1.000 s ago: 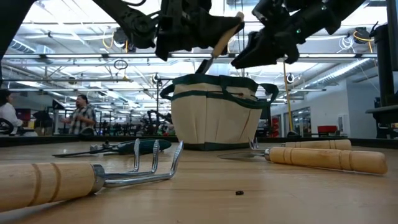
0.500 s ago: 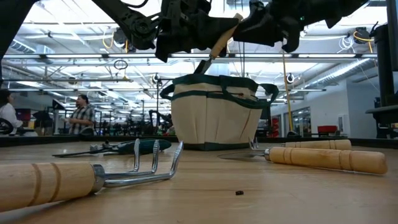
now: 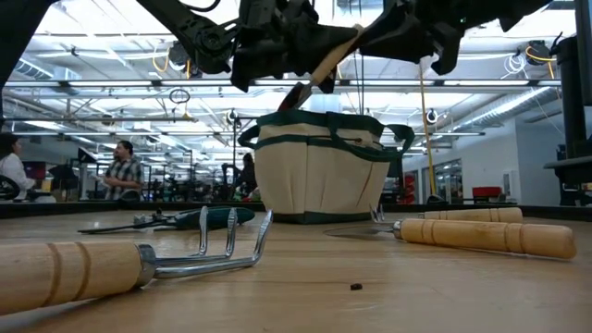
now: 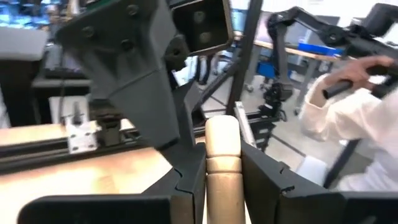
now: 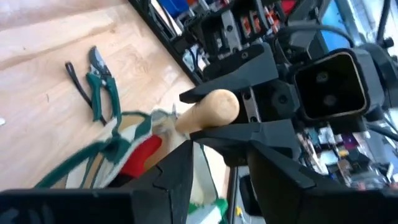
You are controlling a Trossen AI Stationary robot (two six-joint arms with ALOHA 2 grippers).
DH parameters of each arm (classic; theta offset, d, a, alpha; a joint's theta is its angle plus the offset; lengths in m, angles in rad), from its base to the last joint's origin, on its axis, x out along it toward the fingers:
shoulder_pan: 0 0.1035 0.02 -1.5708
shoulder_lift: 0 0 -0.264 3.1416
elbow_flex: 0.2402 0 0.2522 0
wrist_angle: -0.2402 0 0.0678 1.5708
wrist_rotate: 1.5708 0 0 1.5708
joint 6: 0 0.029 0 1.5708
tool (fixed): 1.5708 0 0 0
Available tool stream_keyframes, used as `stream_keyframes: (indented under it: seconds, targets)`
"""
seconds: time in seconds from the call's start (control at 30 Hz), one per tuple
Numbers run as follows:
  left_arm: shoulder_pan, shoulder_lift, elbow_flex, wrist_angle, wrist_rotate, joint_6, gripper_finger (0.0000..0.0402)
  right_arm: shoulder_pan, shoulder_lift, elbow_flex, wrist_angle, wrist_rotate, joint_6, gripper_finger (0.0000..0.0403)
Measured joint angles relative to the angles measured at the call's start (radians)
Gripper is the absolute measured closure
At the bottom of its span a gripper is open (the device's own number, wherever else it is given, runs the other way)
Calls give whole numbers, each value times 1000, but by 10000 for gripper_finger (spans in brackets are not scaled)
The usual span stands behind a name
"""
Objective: Pick & Place Garden tools in Gardening bag
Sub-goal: Put the left trowel into the gardening bag
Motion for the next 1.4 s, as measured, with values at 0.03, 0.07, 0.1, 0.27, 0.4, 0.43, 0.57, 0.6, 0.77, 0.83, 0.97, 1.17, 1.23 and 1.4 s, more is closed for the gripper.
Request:
stream_keyframes:
  seconds: [0.03, 0.07, 0.1, 0.27, 0.4, 0.43, 0.57, 0.6, 0.77, 0.83, 0.97, 1.17, 1.23, 1.4]
  targets:
    - [0, 0, 0, -3, -16, -1, 319, 1, -9, 0, -12, 1, 1, 261]
    - [0, 0, 0, -7, -37, 0, 321, 1, -17, 0, -19, -1, 0, 261]
    - [0, 0, 0, -10, -56, 3, 322, 3, -21, 0, -19, -3, -3, 261]
    - [-1, 3, 0, -32, -89, 3, 320, 9, -28, 0, -10, -4, -59, 261]
    - [-12, 3, -1, -33, -118, -29, 320, 9, -21, 0, -19, -5, -116, 261]
    - [-15, 3, -1, -34, -123, -36, 321, 9, -21, 0, -23, -5, -122, 261]
    - [-19, 3, -1, -30, -138, -49, 322, 8, -20, 0, -39, 0, -85, 261]
    - [-19, 3, -1, -30, -138, -50, 321, 8, -19, 0, -47, 1, -56, 261]
    - [-3, 3, -1, -37, -174, -46, 322, 8, -19, 1, -106, 9, 112, 261]
    - [3, 3, -2, -58, -204, -41, 322, 7, -20, -21, -106, 19, 158, 261]
    - [4, 3, -2, -147, -262, 14, 321, 7, -20, -110, -23, 23, 194, 261]
    - [-13, 4, -4, -192, -337, 53, 322, 6, -15, -274, 236, 22, 195, 261]
    - [-17, 4, -4, -154, -345, 44, 321, 7, -17, -307, 316, 44, 166, 261]
    - [-20, -1, 0, -128, -371, 37, 325, 11, -62, -362, 500, 257, 6, 261]
